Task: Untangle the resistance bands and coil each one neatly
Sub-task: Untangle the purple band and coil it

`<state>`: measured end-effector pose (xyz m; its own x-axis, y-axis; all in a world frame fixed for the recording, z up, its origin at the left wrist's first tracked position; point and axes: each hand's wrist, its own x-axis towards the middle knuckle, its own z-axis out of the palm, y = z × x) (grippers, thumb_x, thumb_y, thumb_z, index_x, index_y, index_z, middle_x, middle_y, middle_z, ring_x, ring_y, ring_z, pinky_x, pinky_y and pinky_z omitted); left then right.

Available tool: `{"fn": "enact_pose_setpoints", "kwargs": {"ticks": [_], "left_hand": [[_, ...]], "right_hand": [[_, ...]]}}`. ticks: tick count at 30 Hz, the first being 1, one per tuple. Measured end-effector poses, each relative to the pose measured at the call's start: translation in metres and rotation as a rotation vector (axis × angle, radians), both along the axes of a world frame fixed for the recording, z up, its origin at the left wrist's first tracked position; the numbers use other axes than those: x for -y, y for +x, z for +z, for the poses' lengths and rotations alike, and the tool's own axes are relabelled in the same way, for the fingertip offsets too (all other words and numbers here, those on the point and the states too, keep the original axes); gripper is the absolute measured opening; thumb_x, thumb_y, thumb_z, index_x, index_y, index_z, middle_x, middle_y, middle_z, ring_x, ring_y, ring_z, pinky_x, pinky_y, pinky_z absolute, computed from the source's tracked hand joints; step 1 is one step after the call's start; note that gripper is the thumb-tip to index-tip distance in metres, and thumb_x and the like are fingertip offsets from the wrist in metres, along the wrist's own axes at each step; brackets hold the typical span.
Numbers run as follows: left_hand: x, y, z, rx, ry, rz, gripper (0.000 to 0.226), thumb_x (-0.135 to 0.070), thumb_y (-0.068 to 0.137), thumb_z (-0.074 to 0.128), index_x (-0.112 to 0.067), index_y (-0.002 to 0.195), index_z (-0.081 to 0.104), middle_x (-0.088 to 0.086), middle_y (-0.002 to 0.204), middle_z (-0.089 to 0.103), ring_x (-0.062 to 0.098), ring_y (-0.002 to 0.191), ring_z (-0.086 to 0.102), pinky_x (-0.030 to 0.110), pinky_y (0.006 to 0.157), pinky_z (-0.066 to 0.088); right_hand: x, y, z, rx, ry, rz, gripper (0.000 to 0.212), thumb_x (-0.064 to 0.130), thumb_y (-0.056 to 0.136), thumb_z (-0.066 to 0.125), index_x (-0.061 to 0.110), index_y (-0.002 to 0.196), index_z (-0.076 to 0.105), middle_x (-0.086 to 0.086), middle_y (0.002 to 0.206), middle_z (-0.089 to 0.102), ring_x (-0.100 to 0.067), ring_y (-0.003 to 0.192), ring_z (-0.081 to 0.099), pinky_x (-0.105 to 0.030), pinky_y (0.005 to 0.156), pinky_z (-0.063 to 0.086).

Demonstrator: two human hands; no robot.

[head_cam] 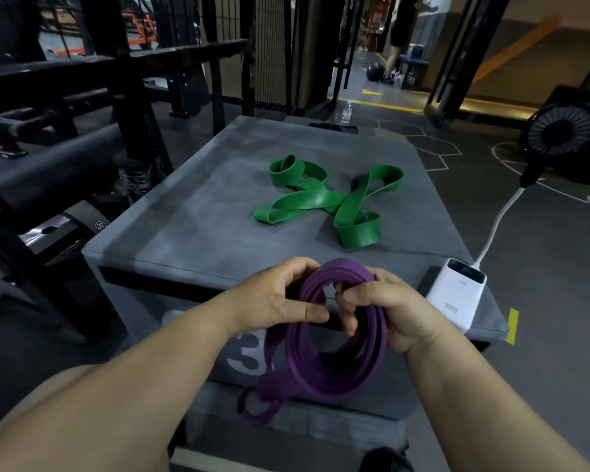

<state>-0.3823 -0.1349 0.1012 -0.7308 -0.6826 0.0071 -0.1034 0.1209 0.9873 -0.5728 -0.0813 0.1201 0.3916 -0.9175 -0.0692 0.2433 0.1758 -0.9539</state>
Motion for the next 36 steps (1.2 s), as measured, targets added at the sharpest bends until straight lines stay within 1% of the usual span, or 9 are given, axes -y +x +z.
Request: {"fn": "enact_pose_setpoints", "kwargs": {"ticks": [3,6,8,12,18,22,29,33,36], "left_hand": [[-0.003,-0.001,0.000,-0.004,-0.010,0.020,0.032,-0.026,0.080,0.074,-0.017,0.107,0.058,-0.003,0.090,0.064,0.009,0.086,0.060,0.025,0.082,0.050],[-0.004,-0.003,0.003,-0.139,0.059,0.127,0.032,-0.044,0.074,0.068,-0.023,0.097,0.062,0.002,0.085,0.059,0.016,0.079,0.055,0.029,0.075,0.045],[-0.003,-0.004,0.002,-0.233,0.102,0.183,0.025,-0.044,0.073,0.068,-0.026,0.091,0.065,0.008,0.086,0.058,0.019,0.078,0.055,0.033,0.075,0.045],[-0.003,-0.003,0.000,-0.300,0.120,0.203,0.024,-0.026,0.080,0.069,-0.014,0.098,0.059,0.001,0.076,0.062,0.012,0.068,0.060,0.026,0.067,0.052],[-0.005,-0.004,0.003,-0.351,0.126,0.166,0.034,-0.027,0.072,0.071,-0.014,0.100,0.057,-0.007,0.062,0.055,0.009,0.055,0.050,0.018,0.052,0.043],[-0.007,-0.006,0.001,-0.284,0.188,0.070,0.039,-0.025,0.075,0.070,-0.015,0.109,0.055,0.003,0.081,0.061,0.014,0.071,0.060,0.022,0.066,0.049],[-0.008,-0.011,-0.019,-0.078,0.326,0.037,0.070,-0.048,0.055,0.081,-0.024,0.114,0.053,0.004,0.104,0.065,0.021,0.101,0.063,0.044,0.096,0.048],[-0.008,-0.011,-0.025,-0.020,0.341,0.011,0.090,-0.069,0.042,0.083,-0.025,0.116,0.058,-0.004,0.108,0.067,0.012,0.105,0.063,0.029,0.098,0.049],[-0.008,-0.010,-0.021,0.072,0.250,0.011,0.085,-0.080,0.043,0.073,-0.031,0.111,0.060,-0.011,0.115,0.065,0.002,0.112,0.058,0.017,0.100,0.043]], "right_hand": [[0.001,-0.006,-0.006,0.057,0.036,0.078,0.046,0.025,0.045,0.092,0.003,0.074,0.064,-0.007,0.056,0.055,-0.016,0.040,0.054,-0.027,0.047,0.051],[0.002,-0.014,-0.006,0.163,0.006,0.287,0.050,0.022,0.061,0.088,0.010,0.105,0.070,-0.006,0.080,0.065,-0.015,0.058,0.065,-0.029,0.060,0.057],[0.001,-0.013,-0.004,0.153,-0.012,0.357,0.054,0.015,0.064,0.087,0.015,0.114,0.067,-0.006,0.091,0.065,-0.018,0.068,0.070,-0.028,0.063,0.058],[0.001,-0.009,-0.001,0.069,0.076,0.181,0.067,0.018,0.041,0.096,0.002,0.094,0.059,-0.006,0.058,0.055,-0.021,0.049,0.065,-0.026,0.049,0.054],[0.002,-0.010,0.006,-0.025,0.010,0.079,0.042,0.031,0.034,0.095,0.011,0.058,0.066,-0.008,0.046,0.053,-0.018,0.038,0.055,-0.021,0.044,0.048],[0.002,-0.008,0.008,0.139,-0.021,-0.025,0.043,0.031,0.037,0.094,0.010,0.059,0.064,-0.008,0.054,0.055,-0.007,0.027,0.038,-0.010,0.034,0.030],[0.004,-0.009,0.008,0.218,-0.051,-0.158,0.047,0.037,0.038,0.096,0.014,0.064,0.065,0.001,0.052,0.050,-0.005,0.030,0.037,-0.011,0.037,0.028],[0.005,-0.017,0.014,0.287,-0.077,-0.239,0.046,0.037,0.036,0.096,0.015,0.063,0.066,0.007,0.047,0.042,-0.003,0.031,0.036,-0.013,0.039,0.025],[0.003,-0.024,0.019,0.300,-0.106,-0.269,0.044,0.038,0.037,0.096,0.017,0.062,0.067,0.009,0.046,0.042,-0.003,0.032,0.037,-0.013,0.039,0.030]]}}
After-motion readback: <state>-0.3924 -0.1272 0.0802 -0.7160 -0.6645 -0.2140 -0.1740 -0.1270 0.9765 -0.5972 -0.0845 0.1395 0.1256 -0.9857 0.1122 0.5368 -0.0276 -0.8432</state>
